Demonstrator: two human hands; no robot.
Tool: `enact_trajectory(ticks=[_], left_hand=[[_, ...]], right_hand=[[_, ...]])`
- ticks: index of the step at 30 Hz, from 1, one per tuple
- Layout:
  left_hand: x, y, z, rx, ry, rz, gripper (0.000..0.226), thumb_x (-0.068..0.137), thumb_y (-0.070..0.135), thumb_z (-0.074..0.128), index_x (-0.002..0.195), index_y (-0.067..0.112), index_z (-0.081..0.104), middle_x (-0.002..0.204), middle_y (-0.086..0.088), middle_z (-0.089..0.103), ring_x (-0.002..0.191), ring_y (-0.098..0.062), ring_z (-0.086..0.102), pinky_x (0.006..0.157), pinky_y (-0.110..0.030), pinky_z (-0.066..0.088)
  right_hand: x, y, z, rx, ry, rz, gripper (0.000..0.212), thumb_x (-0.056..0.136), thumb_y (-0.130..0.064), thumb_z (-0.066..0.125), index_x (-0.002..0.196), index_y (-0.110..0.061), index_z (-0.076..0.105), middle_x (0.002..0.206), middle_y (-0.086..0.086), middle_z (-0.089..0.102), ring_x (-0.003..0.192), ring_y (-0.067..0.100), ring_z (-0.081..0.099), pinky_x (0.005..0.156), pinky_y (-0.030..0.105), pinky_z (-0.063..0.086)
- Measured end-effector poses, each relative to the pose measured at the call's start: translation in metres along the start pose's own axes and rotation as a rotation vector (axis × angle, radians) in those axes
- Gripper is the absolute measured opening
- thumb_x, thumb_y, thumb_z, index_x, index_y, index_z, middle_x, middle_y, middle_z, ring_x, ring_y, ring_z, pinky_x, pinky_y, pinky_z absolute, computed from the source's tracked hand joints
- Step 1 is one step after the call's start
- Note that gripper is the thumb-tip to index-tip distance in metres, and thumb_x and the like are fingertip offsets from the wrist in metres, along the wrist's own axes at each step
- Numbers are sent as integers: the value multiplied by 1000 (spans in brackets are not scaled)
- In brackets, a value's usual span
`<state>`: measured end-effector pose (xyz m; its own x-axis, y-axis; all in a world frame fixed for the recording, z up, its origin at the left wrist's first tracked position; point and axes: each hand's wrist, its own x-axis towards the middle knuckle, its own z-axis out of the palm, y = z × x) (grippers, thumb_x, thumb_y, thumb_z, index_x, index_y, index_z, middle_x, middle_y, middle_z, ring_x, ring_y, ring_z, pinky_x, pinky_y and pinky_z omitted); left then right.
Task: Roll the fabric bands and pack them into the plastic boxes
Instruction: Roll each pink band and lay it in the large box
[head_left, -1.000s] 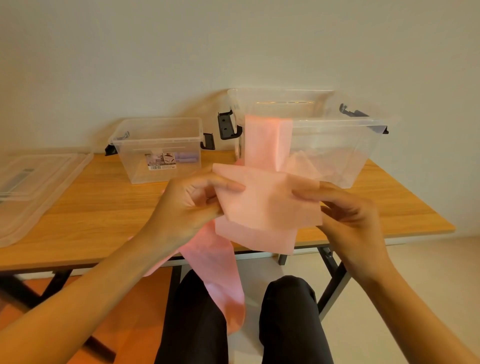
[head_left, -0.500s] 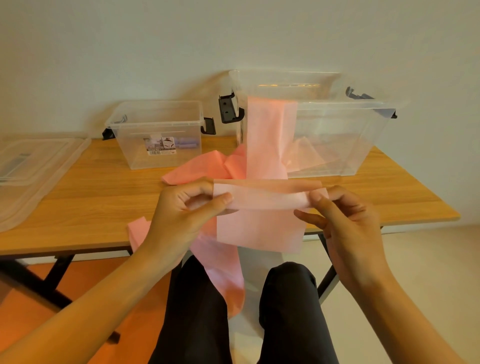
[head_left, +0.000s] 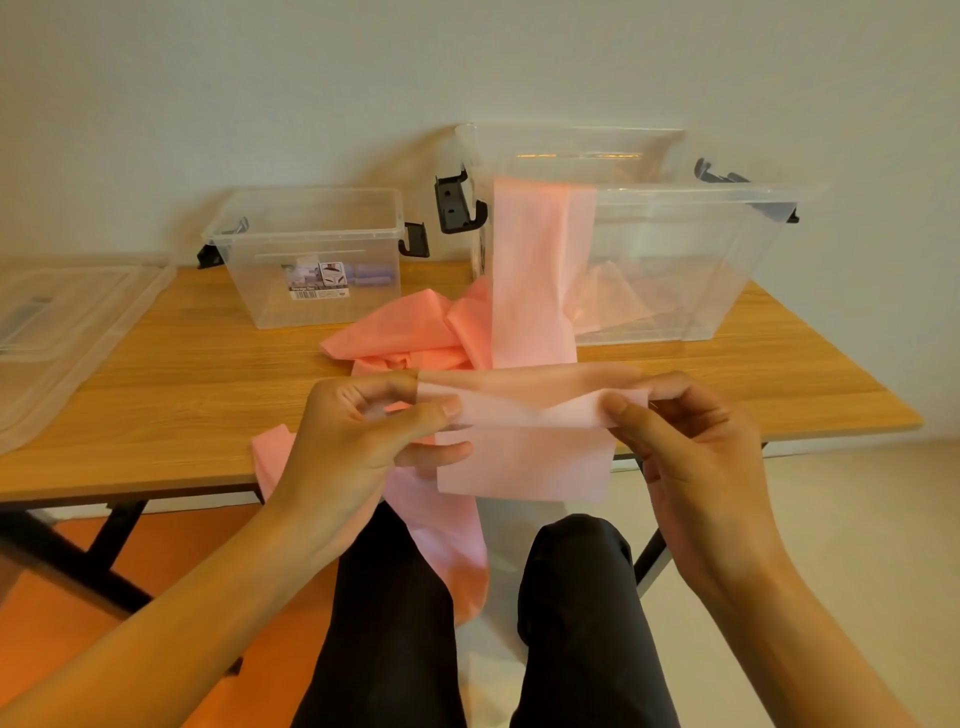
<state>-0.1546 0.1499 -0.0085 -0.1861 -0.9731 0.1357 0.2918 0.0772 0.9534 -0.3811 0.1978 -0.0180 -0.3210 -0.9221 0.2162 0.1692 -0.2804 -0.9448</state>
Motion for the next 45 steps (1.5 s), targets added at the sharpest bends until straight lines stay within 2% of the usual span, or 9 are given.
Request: enact_trajectory(ticks=[9, 14, 17, 22, 26, 31, 34, 37, 45], left_hand=[[1, 0, 3, 23, 27, 70, 15, 77, 3, 70, 74, -11, 65, 85, -7, 73, 85, -20, 73, 63, -30, 62], [1, -6, 2, 63, 33, 84, 28, 85, 19, 76, 85, -7, 65, 85, -4, 70, 89, -17, 70, 71, -27, 59], [-2, -7, 0, 61, -25, 96, 27, 68, 28, 83, 84, 9, 74, 94, -1, 76, 97, -12, 71, 76, -22, 56], [-2, -8, -3, 110, -177, 153, 60, 54, -3, 91, 110, 6, 71, 115, -9, 74, 113, -21, 69, 88, -26, 55], [-1, -10, -5, 158, -241, 193, 63, 65, -26, 72, 120, 3, 64, 120, -9, 70, 117, -22, 66, 92, -27, 54], [-2, -11, -5, 240, -160, 212, 38, 73, -4, 74, 109, 6, 71, 112, -2, 75, 110, -16, 69, 91, -22, 54], [-2, -13, -5, 282, -117, 248, 16, 82, 9, 71, 95, 3, 77, 102, -10, 76, 102, -28, 71, 93, -26, 54], [-4, -15, -4, 233, -48, 218, 19, 85, 7, 67, 86, -12, 70, 91, -33, 66, 90, -40, 70, 84, -23, 57], [-14, -11, 4, 199, 62, 147, 25, 75, 15, 71, 83, -8, 67, 80, -11, 77, 70, -20, 72, 72, -24, 57]], right_hand=[[2, 2, -5, 42, 18, 42, 20, 72, -17, 78, 72, -7, 60, 79, 12, 69, 90, 29, 68, 98, 46, 56], [2, 0, -3, 70, -6, 29, 14, 77, -13, 75, 70, -11, 63, 79, 11, 71, 87, 26, 71, 87, 33, 59], [1, 1, 0, 73, 4, 31, 12, 79, -8, 72, 73, -8, 63, 83, 14, 71, 86, 26, 71, 80, 30, 59], [-1, 2, 2, 49, 50, 61, 14, 79, -10, 73, 75, -5, 61, 90, 21, 71, 88, 33, 73, 75, 30, 61], [-2, -2, 2, 41, 78, 78, 15, 78, -15, 74, 77, -6, 62, 95, 25, 72, 90, 38, 74, 74, 31, 62], [-4, -5, 3, 9, 63, 69, 11, 80, -17, 72, 76, -10, 64, 95, 25, 72, 92, 38, 74, 74, 32, 62], [-5, -6, 2, -3, 60, 68, 14, 81, -17, 70, 80, -7, 61, 94, 23, 73, 93, 36, 74, 73, 31, 62], [-6, -6, 1, 0, 65, 71, 19, 80, -17, 70, 80, -4, 57, 90, 18, 74, 92, 36, 75, 72, 31, 62], [-12, -6, 4, 16, 71, 70, 21, 78, -15, 72, 75, -7, 53, 87, 19, 72, 90, 38, 75, 70, 34, 62]])
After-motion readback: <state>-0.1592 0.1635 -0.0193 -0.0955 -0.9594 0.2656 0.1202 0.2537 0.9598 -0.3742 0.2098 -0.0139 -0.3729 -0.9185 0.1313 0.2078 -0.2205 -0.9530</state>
